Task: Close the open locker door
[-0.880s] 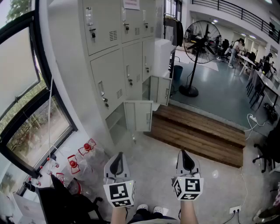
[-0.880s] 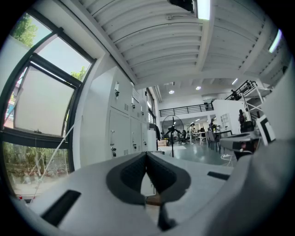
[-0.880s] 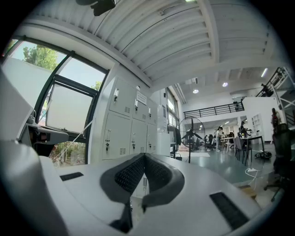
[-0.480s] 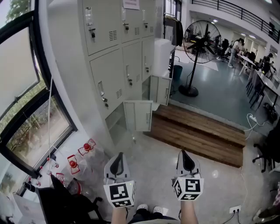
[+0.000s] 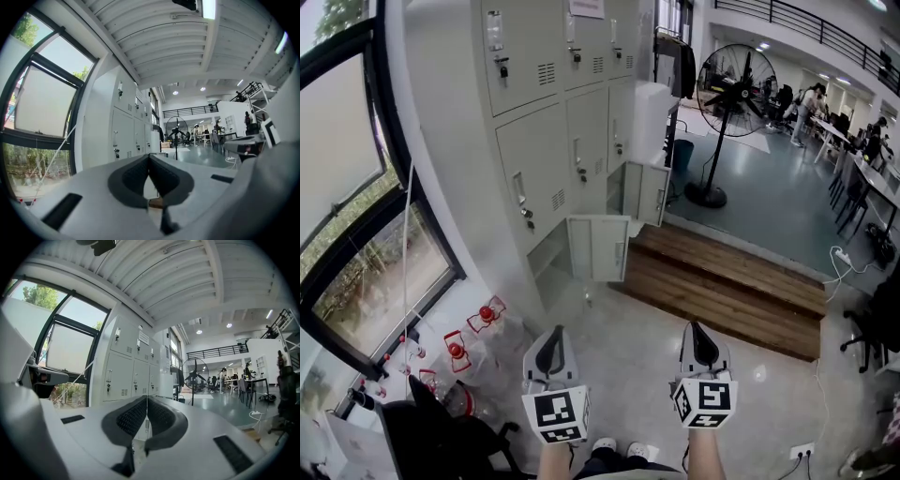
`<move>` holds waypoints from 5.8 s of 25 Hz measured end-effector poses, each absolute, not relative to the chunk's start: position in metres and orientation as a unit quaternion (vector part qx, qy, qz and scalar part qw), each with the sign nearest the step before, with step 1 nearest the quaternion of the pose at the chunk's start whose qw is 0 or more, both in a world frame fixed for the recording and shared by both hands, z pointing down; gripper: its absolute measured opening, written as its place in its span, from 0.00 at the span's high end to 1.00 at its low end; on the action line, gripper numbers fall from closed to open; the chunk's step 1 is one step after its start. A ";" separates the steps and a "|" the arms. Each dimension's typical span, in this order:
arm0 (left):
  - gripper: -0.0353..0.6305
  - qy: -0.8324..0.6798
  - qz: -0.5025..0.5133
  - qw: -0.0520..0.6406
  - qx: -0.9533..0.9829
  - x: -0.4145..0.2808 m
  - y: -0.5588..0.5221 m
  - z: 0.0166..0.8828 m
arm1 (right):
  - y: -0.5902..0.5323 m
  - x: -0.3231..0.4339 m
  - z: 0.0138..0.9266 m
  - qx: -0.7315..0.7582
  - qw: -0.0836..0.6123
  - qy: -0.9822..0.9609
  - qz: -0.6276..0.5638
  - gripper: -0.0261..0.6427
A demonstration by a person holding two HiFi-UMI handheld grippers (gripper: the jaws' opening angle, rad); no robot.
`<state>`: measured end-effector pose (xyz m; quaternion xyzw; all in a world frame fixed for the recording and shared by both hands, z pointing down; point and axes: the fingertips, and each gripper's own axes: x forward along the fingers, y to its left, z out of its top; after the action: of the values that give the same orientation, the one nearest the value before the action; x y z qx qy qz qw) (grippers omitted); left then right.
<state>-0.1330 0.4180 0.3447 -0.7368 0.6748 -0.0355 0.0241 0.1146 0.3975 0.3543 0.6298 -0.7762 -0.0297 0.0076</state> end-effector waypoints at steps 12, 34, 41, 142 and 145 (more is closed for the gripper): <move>0.94 0.675 -0.035 0.025 -0.737 -0.162 0.395 0.347 | 0.369 0.062 0.359 0.580 0.008 -0.814 -0.025 0.59; 0.94 0.680 -0.052 0.008 -0.732 -0.186 0.345 0.372 | 0.315 0.046 0.391 0.581 0.016 -0.813 0.015 0.58; 0.94 0.693 -0.058 0.012 -0.718 -0.178 0.280 0.372 | 0.240 0.056 0.394 0.565 0.019 -0.825 0.013 0.58; 0.94 0.721 -0.131 -0.060 -0.678 -0.173 -0.026 0.445 | -0.067 -0.009 0.566 0.311 0.205 -0.925 0.071 0.80; 0.94 0.734 -0.129 -0.061 -0.664 -0.178 0.004 0.444 | -0.052 -0.014 0.564 0.306 0.201 -0.928 0.073 0.81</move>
<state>-0.1776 0.0041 0.4444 -0.6636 0.7343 -0.1288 -0.0615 -0.0145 -0.0518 0.5643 0.3057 -0.9278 0.0728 0.2013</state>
